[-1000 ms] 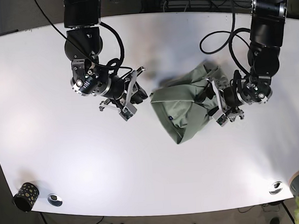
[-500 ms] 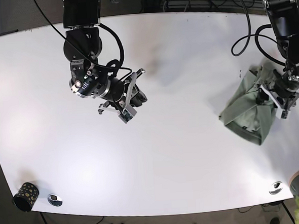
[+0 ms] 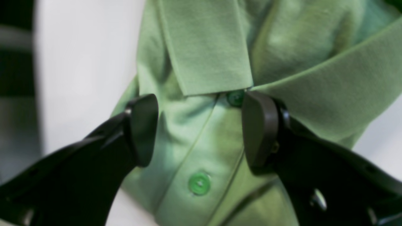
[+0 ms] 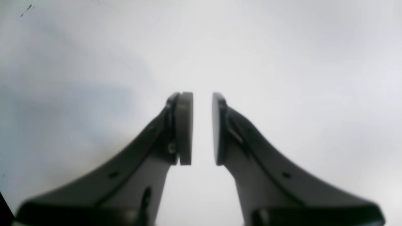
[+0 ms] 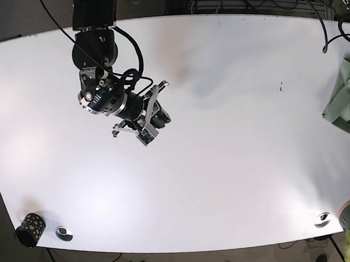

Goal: Fold the T-shirt properly

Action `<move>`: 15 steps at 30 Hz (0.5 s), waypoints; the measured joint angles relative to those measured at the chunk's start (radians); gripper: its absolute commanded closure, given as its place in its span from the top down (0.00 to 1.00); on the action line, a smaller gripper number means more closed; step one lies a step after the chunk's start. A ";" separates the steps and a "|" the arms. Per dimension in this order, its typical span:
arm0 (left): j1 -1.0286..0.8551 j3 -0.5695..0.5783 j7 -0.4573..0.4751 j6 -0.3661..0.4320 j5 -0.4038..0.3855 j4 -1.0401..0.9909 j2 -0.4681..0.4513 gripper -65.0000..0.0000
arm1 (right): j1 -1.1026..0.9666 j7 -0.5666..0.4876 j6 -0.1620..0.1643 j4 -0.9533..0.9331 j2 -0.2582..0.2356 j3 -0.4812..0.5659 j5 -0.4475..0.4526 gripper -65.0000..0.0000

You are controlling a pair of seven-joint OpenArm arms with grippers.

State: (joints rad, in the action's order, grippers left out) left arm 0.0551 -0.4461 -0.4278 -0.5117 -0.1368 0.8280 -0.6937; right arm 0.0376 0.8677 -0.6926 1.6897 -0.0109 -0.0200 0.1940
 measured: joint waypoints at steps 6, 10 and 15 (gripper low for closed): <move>-0.008 0.000 0.029 0.001 0.001 -0.056 -0.064 0.59 | 0.001 0.000 0.000 0.007 0.000 0.000 -0.007 0.14; -0.007 0.002 0.025 0.003 -0.049 0.000 -0.078 0.59 | 0.001 -0.003 0.000 0.008 0.000 0.000 -0.007 0.14; -0.006 0.002 0.028 0.004 -0.075 0.089 -0.077 0.59 | 0.000 -0.055 -0.006 0.019 -0.034 -0.002 -0.008 0.14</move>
State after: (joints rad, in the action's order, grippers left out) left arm 0.0494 -0.4442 -0.3996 -0.5079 -0.2119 0.9173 -0.7708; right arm 0.0372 0.8127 -0.6987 1.7084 -0.0444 -0.0216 0.1864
